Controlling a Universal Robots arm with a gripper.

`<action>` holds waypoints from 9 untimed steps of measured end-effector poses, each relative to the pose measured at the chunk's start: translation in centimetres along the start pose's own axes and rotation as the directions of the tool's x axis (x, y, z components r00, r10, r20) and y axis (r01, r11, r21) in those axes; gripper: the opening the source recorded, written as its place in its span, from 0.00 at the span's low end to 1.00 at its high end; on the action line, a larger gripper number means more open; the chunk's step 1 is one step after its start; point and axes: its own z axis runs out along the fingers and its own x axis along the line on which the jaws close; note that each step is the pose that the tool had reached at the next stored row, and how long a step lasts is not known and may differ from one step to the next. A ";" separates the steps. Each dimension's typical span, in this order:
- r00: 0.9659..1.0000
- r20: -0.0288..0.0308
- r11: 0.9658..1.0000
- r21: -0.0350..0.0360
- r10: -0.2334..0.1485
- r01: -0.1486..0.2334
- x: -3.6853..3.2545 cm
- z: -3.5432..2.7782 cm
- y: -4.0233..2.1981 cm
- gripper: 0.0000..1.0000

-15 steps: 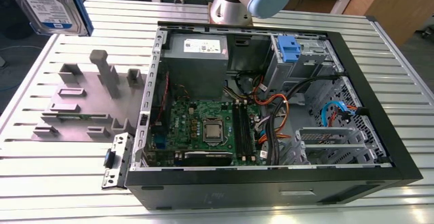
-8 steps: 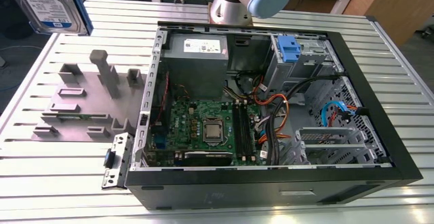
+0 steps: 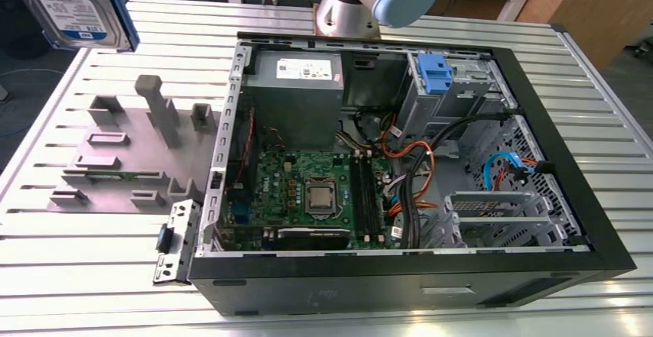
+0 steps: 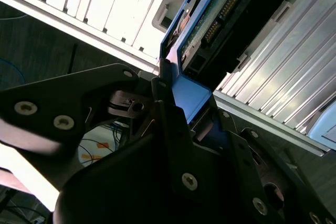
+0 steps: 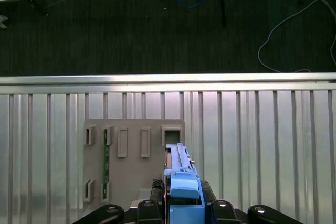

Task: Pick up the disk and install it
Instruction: 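Pick up the disk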

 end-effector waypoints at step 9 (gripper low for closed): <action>1.000 0.000 1.000 0.000 0.000 0.000 -0.01 -0.41 0.01 0.36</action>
